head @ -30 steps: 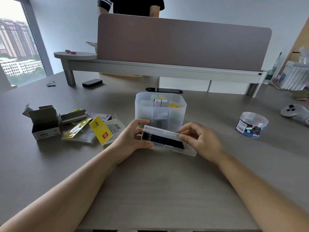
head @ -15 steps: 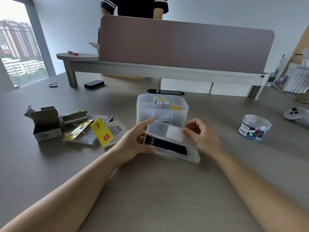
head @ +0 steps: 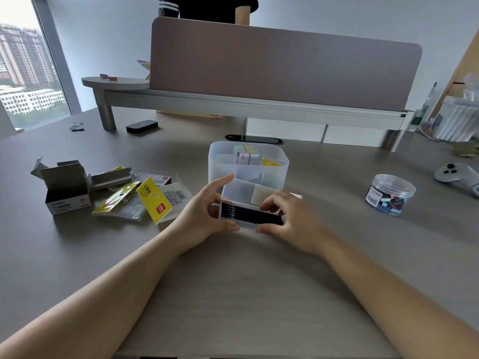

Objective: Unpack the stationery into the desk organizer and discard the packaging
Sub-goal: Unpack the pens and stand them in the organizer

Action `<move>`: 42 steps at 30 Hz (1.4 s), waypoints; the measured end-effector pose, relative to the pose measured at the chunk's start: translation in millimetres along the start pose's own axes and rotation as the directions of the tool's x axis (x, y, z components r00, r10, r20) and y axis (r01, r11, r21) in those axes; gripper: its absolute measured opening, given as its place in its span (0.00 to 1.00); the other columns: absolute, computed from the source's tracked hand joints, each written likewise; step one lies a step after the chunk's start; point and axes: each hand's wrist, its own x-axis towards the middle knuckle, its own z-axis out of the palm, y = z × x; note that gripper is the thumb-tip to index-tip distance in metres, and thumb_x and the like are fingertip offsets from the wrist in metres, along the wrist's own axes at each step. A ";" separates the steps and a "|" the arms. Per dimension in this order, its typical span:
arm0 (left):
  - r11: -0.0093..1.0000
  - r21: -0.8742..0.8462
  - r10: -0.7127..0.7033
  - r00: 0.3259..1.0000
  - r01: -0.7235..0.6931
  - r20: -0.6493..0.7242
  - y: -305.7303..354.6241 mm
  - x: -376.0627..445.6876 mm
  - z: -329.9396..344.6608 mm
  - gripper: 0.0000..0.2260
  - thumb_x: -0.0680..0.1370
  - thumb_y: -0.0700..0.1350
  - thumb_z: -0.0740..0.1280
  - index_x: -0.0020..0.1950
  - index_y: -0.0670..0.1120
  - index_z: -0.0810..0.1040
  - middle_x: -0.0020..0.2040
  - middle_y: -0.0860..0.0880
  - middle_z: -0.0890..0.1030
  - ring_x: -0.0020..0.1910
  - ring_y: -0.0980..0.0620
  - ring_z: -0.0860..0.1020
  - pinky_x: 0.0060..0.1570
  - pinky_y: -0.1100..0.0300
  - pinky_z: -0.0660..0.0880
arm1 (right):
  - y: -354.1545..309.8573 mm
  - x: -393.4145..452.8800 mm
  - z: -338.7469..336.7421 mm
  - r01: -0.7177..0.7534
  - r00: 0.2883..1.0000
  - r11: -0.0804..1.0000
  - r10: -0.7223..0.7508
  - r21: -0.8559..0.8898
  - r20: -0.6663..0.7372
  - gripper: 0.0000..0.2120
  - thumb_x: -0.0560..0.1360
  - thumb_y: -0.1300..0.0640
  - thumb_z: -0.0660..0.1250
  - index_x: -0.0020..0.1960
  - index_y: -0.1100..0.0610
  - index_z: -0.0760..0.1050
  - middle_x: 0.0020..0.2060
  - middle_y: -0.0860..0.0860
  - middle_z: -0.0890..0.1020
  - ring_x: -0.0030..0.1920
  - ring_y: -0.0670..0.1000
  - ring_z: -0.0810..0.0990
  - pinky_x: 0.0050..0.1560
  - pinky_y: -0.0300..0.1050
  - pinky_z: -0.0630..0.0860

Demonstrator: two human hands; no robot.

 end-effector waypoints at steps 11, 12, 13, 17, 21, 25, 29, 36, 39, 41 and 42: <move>1.000 0.006 0.009 1.000 -0.009 -0.005 0.3 -1.6 -1.1 0.38 0.65 0.29 0.71 0.57 0.66 0.62 0.44 0.46 0.76 0.38 0.58 0.80 0.45 0.67 0.78 | -0.8 -5.0 5.2 0.012 1.000 1.000 -0.012 -0.012 -0.008 0.13 0.68 0.56 0.71 0.51 0.58 0.74 0.45 0.47 0.72 0.46 0.45 0.69 0.44 0.24 0.64; 1.000 0.010 0.010 1.000 -0.010 -0.006 0.4 -1.4 -0.9 0.38 0.65 0.29 0.71 0.57 0.66 0.62 0.44 0.47 0.76 0.39 0.58 0.80 0.45 0.67 0.78 | -0.4 -5.4 5.7 0.011 1.000 1.000 -0.011 -0.010 -0.008 0.13 0.68 0.56 0.71 0.51 0.58 0.74 0.45 0.47 0.72 0.46 0.45 0.70 0.43 0.24 0.65; 1.000 0.013 0.011 1.000 -0.011 -0.007 0.6 -1.6 -0.5 0.38 0.65 0.29 0.71 0.57 0.66 0.62 0.44 0.47 0.76 0.39 0.58 0.80 0.45 0.67 0.78 | 0.0 -5.5 6.0 0.008 1.000 1.000 -0.008 -0.008 -0.009 0.13 0.68 0.56 0.71 0.51 0.58 0.74 0.45 0.47 0.72 0.46 0.45 0.70 0.43 0.25 0.65; 1.000 0.008 0.010 1.000 -0.010 -0.015 1.1 -1.6 0.3 0.37 0.64 0.29 0.71 0.59 0.64 0.62 0.44 0.47 0.76 0.37 0.61 0.80 0.43 0.68 0.77 | 0.7 -3.3 7.7 -0.003 1.000 1.000 0.003 -0.012 -0.014 0.13 0.69 0.57 0.70 0.52 0.59 0.75 0.45 0.47 0.71 0.45 0.45 0.69 0.43 0.24 0.64; 1.000 0.020 0.010 1.000 -0.009 -0.013 0.3 -1.6 0.1 0.37 0.64 0.29 0.71 0.57 0.66 0.62 0.44 0.48 0.77 0.40 0.57 0.80 0.44 0.68 0.77 | 0.4 -2.8 11.1 0.014 1.000 0.999 -0.015 -0.029 -0.013 0.14 0.70 0.57 0.69 0.53 0.60 0.75 0.45 0.48 0.70 0.46 0.45 0.67 0.45 0.22 0.62; 1.000 0.025 0.009 1.000 -0.009 -0.009 0.1 -1.9 -0.1 0.37 0.65 0.30 0.71 0.57 0.66 0.62 0.47 0.44 0.77 0.42 0.54 0.80 0.44 0.68 0.77 | 0.7 -2.7 12.5 0.023 0.999 0.999 -0.023 -0.037 -0.024 0.13 0.69 0.57 0.69 0.52 0.61 0.75 0.45 0.48 0.69 0.47 0.45 0.66 0.47 0.22 0.61; 0.999 0.034 0.008 1.000 -0.007 -0.009 0.2 -1.8 0.4 0.37 0.64 0.30 0.72 0.56 0.67 0.62 0.47 0.44 0.77 0.44 0.52 0.79 0.47 0.65 0.78 | 1.0 -4.3 14.2 0.041 0.998 0.998 -0.043 -0.037 -0.042 0.12 0.70 0.58 0.69 0.52 0.62 0.75 0.46 0.49 0.69 0.48 0.45 0.65 0.48 0.21 0.60; 0.999 0.040 0.004 1.000 -0.004 -0.012 0.9 -2.0 0.2 0.37 0.65 0.31 0.72 0.56 0.68 0.61 0.46 0.46 0.78 0.48 0.48 0.79 0.52 0.58 0.77 | 1.8 -3.3 14.5 0.038 0.999 0.998 -0.039 -0.051 -0.031 0.14 0.70 0.58 0.68 0.55 0.61 0.74 0.52 0.56 0.76 0.49 0.44 0.66 0.48 0.20 0.60; 0.999 0.039 0.006 1.000 -0.006 -0.008 0.0 -2.0 0.2 0.37 0.64 0.31 0.72 0.56 0.67 0.62 0.46 0.47 0.77 0.49 0.47 0.79 0.52 0.59 0.77 | 1.5 -1.4 14.0 0.047 0.999 0.997 -0.046 -0.057 0.014 0.15 0.71 0.58 0.68 0.56 0.61 0.73 0.53 0.56 0.75 0.50 0.45 0.64 0.47 0.21 0.60; 0.999 0.036 0.003 1.000 -0.003 -0.008 -1.3 -1.4 0.1 0.37 0.64 0.31 0.72 0.56 0.67 0.62 0.46 0.46 0.77 0.49 0.46 0.79 0.51 0.61 0.77 | 1.3 0.0 14.6 0.054 0.998 0.996 -0.051 -0.070 0.044 0.15 0.72 0.58 0.67 0.57 0.61 0.73 0.53 0.56 0.74 0.50 0.47 0.65 0.45 0.27 0.60; 0.999 0.032 0.002 1.000 -0.002 -0.008 -1.9 -1.1 0.1 0.37 0.64 0.31 0.72 0.56 0.67 0.62 0.46 0.45 0.77 0.48 0.47 0.79 0.50 0.62 0.77 | 1.4 0.1 14.4 0.052 0.997 0.996 -0.048 -0.074 0.055 0.15 0.72 0.57 0.67 0.56 0.61 0.73 0.53 0.56 0.74 0.51 0.48 0.66 0.44 0.29 0.58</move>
